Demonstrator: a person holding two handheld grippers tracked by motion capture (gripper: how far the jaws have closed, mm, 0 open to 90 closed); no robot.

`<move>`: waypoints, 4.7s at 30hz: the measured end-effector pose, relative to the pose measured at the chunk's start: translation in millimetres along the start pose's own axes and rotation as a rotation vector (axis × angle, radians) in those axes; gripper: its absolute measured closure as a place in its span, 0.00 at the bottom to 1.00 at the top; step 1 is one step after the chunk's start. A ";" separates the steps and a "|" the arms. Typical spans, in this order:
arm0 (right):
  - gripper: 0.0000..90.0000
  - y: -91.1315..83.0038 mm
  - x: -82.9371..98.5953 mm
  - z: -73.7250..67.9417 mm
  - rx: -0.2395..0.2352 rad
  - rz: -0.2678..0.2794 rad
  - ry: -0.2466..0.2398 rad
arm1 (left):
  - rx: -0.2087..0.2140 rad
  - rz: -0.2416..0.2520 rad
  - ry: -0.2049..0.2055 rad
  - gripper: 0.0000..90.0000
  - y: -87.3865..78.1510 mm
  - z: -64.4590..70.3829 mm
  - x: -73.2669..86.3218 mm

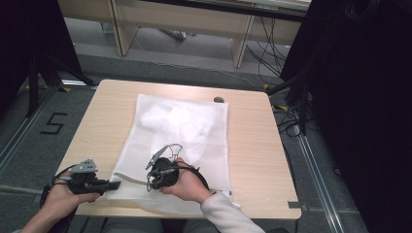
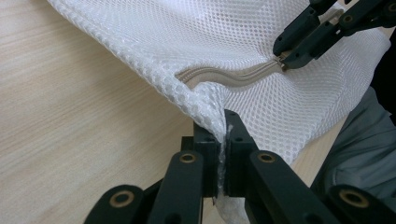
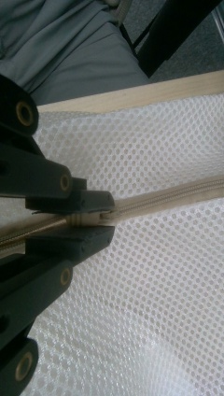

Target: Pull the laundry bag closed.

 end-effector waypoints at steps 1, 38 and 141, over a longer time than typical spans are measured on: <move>0.91 -0.3 0.2 0.0 0.011 -0.007 0.004 | 0.000 0.000 0.000 0.95 0.0 0.0 0.0; 0.91 -7.3 9.8 5.4 0.038 -0.055 -0.013 | -0.009 -0.015 0.007 0.95 -0.6 -0.7 0.1; 0.92 -55.4 62.0 26.3 0.100 -0.093 0.074 | -0.022 -0.039 0.010 0.95 -2.2 -3.7 2.2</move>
Point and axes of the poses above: each handheld gripper's, and its own axes: y roughly forward along the jaws, x roughly out of its underside, z roughly to its right, the point moved 4 cm from there along y, roughly forward along the jaws, and after that the axes turned 6 degrees about x, right-handed, at the moved point
